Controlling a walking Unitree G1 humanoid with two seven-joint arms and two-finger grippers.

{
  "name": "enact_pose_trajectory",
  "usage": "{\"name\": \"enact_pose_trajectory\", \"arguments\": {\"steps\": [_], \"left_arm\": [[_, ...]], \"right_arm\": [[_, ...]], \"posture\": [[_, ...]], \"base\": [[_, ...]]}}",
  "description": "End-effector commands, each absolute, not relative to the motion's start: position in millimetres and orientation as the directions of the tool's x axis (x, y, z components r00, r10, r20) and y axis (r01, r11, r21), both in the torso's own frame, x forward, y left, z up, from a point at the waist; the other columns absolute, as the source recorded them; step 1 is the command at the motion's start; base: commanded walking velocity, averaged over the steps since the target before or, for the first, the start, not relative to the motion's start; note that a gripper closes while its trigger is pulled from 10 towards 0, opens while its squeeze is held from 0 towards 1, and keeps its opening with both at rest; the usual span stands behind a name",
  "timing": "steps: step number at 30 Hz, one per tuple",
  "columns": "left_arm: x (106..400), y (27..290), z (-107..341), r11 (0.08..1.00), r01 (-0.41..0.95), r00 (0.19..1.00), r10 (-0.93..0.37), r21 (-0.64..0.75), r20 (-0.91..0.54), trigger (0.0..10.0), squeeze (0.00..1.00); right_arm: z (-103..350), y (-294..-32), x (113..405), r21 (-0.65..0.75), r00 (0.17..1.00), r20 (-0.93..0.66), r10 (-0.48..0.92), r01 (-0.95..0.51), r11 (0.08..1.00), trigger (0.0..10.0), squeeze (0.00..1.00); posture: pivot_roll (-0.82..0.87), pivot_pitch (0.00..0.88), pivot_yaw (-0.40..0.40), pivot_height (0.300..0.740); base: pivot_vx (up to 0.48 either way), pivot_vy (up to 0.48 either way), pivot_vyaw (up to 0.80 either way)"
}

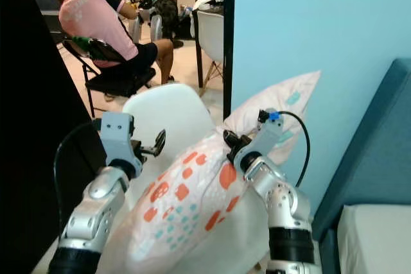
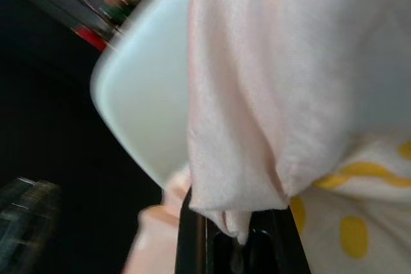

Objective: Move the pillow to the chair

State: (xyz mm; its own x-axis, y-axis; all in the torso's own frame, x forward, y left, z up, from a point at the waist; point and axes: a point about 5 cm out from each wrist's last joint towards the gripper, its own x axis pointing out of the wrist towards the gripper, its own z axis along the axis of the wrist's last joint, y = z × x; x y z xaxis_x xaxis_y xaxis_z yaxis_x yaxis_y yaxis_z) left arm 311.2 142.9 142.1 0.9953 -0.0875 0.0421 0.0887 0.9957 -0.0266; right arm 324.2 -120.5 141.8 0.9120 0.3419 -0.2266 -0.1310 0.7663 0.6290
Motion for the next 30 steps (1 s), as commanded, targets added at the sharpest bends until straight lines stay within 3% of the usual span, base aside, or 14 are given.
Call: {"name": "enact_pose_trajectory", "arguments": {"steps": [1,15,30], "left_arm": [[310.7,146.0,138.0,0.997,0.079,0.997,-0.078,-0.023,0.028,10.0,0.0],[311.4,146.0,139.7,0.997,0.078,0.996,-0.077,-0.024,0.037,10.0,0.0],[311.6,146.0,140.2,0.997,0.071,0.997,-0.07,-0.023,0.038,10.0,0.0]], "right_arm": [[128.6,-114.8,321.9,0.594,0.875,-0.333,0.352,-0.095,0.799,10.0,0.0],[102.1,-121.4,314.9,0.492,0.776,-0.546,0.315,-0.007,0.87,10.0,0.0],[87.7,-92.6,300.4,0.452,0.595,-0.664,0.453,-0.163,0.877,10.0,0.0]], "posture": [[-0.06,0.0,-0.004,0.625],[-0.06,0.0,-0.013,0.625],[-0.05,0.0,-0.018,0.625]], "base": [[0.0,0.0,0.0],[0.0,0.0,0.0],[0.0,0.0,0.0]]}}
